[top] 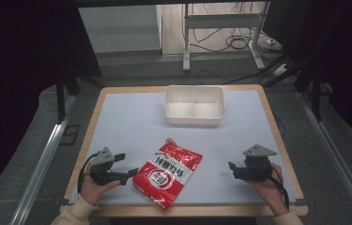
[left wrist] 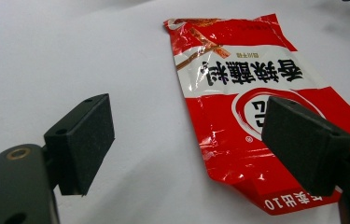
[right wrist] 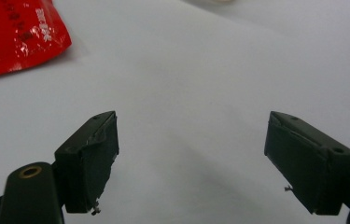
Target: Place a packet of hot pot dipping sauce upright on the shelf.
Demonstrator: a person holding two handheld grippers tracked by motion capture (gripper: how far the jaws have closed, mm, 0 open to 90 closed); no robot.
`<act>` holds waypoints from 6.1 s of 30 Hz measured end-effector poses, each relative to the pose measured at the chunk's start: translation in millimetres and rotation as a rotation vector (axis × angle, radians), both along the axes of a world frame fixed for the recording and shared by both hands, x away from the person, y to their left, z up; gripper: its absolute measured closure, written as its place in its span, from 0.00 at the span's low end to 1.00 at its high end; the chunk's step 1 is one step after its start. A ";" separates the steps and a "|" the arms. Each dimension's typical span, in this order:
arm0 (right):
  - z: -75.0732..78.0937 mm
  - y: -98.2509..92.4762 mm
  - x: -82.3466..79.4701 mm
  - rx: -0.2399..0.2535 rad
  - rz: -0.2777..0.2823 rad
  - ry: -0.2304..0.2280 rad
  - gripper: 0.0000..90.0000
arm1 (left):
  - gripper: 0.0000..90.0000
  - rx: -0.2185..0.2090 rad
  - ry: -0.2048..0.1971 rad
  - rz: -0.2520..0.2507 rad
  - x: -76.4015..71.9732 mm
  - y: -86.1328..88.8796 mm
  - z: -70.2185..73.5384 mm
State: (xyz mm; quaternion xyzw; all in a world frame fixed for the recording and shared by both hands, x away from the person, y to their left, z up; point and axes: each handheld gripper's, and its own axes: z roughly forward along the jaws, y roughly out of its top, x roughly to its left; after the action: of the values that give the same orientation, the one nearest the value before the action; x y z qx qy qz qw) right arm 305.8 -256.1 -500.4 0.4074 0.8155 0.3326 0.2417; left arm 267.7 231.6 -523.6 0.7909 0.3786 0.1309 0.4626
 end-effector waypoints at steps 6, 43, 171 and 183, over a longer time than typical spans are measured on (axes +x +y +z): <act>-0.4 3.1 -3.1 -0.006 0.032 0.006 0.20 | 0.19 0.001 0.002 -0.001 1.2 -0.4 -0.8; 2.7 20.6 -13.2 -0.016 0.130 0.031 0.26 | 0.20 -0.035 0.016 -0.005 -2.4 0.6 4.4; 40.3 158.6 -2.8 0.027 0.494 0.301 0.96 | 0.19 -0.024 0.047 -0.017 2.8 0.3 -4.0; 82.4 150.9 16.6 0.077 0.492 0.290 0.96 | 0.19 -0.029 0.047 -0.016 3.6 1.7 -4.4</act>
State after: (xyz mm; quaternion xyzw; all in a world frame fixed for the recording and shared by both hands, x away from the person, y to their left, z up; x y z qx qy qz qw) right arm 322.4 -105.2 -418.0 0.2496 0.9026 0.3504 0.0189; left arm 271.3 233.3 -528.0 0.7901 0.3847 0.1031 0.4659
